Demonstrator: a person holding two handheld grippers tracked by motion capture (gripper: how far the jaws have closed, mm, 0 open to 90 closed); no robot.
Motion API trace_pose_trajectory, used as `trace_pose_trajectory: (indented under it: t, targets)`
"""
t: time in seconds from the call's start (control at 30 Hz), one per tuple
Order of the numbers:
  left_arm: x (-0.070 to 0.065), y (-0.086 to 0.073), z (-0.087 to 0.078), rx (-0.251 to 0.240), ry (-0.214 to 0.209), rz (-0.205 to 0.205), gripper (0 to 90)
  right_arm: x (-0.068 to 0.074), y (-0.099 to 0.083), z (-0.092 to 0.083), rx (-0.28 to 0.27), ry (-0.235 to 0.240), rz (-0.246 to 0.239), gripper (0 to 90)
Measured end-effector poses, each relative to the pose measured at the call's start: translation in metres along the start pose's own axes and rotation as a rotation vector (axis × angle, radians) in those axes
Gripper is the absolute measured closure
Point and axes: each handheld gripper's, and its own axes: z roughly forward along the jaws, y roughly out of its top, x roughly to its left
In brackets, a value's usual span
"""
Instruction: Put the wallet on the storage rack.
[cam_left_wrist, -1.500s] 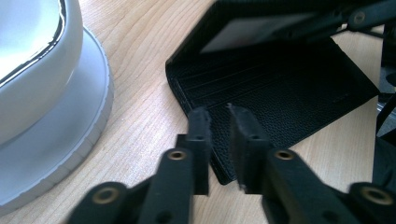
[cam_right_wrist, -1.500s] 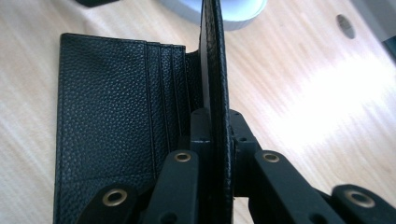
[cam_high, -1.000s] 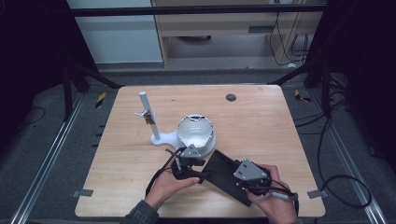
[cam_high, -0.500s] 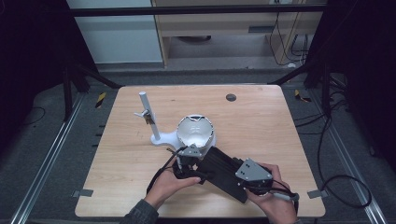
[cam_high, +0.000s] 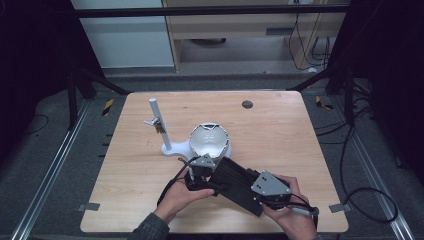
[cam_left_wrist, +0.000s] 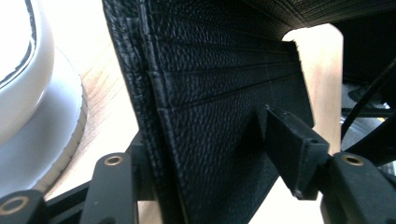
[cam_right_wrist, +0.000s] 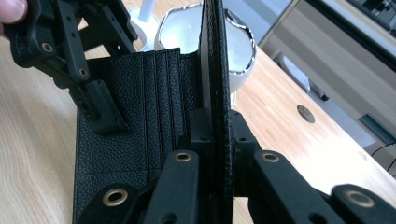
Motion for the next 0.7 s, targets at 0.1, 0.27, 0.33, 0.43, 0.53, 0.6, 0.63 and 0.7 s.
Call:
trace_pose_trajectory:
  t: [0.1, 0.27, 0.33, 0.43, 0.53, 0.6, 0.63, 0.7]
  targets:
    - [0.0, 0.0, -0.001, -0.007, -0.013, -0.005, 46.3, 0.001, 0.002, -0.001, -0.02, -0.003, -0.005, 84.1]
    - [0.0, 0.002, -0.007, -0.037, -0.048, -0.043, 56.0, 0.001, 0.001, -0.001, -0.024, -0.001, -0.005, 84.0]
    - [0.0, 0.003, -0.01, -0.044, -0.07, -0.052, 61.6, 0.001, 0.001, -0.001, -0.023, 0.0, -0.006, 83.9]
    - [-0.002, 0.007, -0.015, -0.054, -0.096, -0.061, 73.6, 0.0, 0.0, -0.001, -0.019, 0.007, -0.009, 83.7]
    - [-0.003, 0.016, -0.023, -0.059, -0.073, -0.058, 78.8, -0.001, -0.002, -0.001, -0.012, 0.012, -0.005, 83.4]
    - [-0.004, 0.024, -0.026, -0.041, -0.05, -0.039, 80.1, -0.003, -0.003, -0.002, -0.018, 0.008, 0.005, 82.8]
    - [-0.006, 0.029, -0.028, -0.032, -0.044, -0.027, 80.3, -0.003, -0.003, -0.003, -0.019, 0.007, 0.006, 82.4]
    - [-0.011, 0.039, -0.031, -0.013, -0.016, 0.006, 80.5, -0.006, -0.002, -0.006, -0.025, 0.0, 0.009, 81.2]
